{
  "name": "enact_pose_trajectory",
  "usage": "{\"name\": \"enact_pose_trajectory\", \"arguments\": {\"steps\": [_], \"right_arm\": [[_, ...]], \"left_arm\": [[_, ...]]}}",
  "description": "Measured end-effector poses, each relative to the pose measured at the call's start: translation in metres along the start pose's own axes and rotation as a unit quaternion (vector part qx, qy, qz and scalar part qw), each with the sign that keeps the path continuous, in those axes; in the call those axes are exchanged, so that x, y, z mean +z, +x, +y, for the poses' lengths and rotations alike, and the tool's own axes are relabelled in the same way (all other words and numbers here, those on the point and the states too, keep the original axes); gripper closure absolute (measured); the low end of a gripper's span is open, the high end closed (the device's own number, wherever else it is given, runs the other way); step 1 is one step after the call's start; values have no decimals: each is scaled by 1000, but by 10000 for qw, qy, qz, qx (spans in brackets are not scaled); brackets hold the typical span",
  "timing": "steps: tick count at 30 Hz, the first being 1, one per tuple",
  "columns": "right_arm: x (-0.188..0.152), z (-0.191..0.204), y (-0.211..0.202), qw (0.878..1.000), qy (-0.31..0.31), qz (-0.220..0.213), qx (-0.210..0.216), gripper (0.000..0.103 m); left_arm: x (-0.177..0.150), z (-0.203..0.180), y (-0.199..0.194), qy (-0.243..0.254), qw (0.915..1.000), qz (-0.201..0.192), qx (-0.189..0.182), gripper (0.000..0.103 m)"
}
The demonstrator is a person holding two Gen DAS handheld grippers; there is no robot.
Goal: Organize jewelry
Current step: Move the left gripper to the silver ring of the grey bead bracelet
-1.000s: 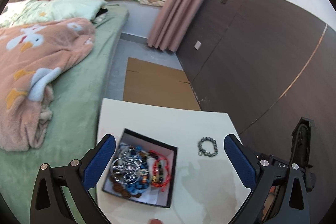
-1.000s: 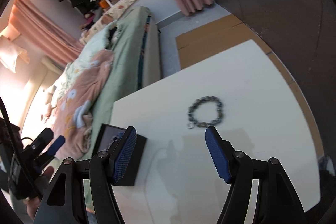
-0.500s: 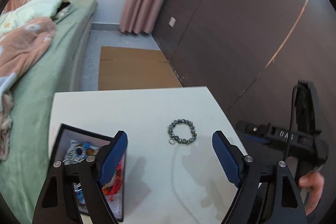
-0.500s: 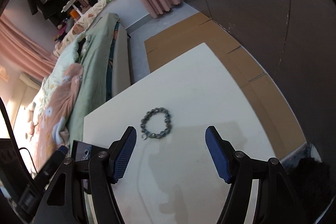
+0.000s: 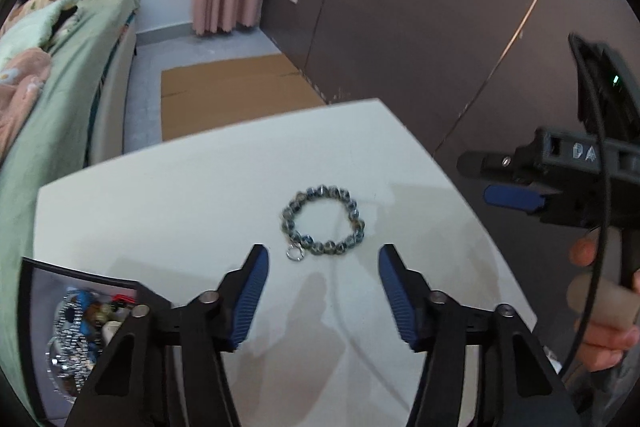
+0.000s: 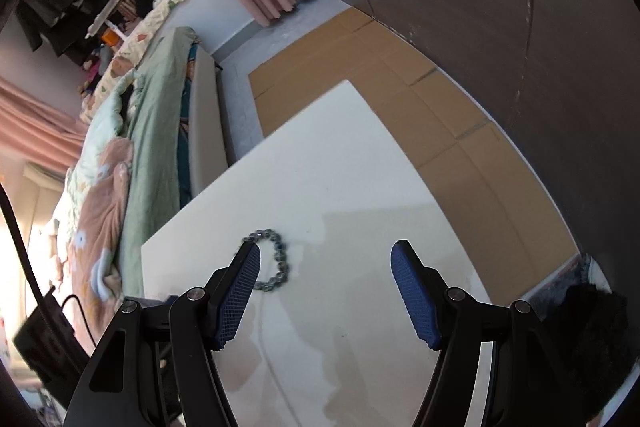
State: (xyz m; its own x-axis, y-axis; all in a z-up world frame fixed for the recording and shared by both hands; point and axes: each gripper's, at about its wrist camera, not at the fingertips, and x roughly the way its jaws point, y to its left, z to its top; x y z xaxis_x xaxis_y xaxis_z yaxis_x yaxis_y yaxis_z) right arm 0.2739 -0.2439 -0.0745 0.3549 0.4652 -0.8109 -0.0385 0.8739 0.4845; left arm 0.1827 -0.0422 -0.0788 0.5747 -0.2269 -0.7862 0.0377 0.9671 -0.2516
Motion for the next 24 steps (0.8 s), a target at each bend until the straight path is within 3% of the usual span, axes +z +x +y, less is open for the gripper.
{"name": "enact_pose_trajectory", "arguments": {"steps": [2, 6, 14, 19, 20, 24], "right_arm": [[-1, -3, 4, 9999, 83, 90, 1, 34], [0, -6, 5, 9998, 56, 113, -138, 34], [2, -22, 3, 9994, 94, 173, -294, 34], [1, -23, -1, 9994, 0, 154, -318, 34], [0, -23, -1, 9993, -17, 156, -326, 34], [-2, -20, 0, 9993, -57, 187, -331, 34]], "left_arm": [[-2, -2, 9, 29, 9999, 61, 78, 49], [-3, -2, 26, 96, 9993, 175, 316, 65], [-8, -4, 43, 158, 9970, 245, 716, 67], [-8, -11, 47, 327, 9942, 35, 1022, 84], [-9, -10, 47, 354, 9941, 39, 1023, 90], [-8, 0, 43, 116, 9969, 53, 774, 90]]}}
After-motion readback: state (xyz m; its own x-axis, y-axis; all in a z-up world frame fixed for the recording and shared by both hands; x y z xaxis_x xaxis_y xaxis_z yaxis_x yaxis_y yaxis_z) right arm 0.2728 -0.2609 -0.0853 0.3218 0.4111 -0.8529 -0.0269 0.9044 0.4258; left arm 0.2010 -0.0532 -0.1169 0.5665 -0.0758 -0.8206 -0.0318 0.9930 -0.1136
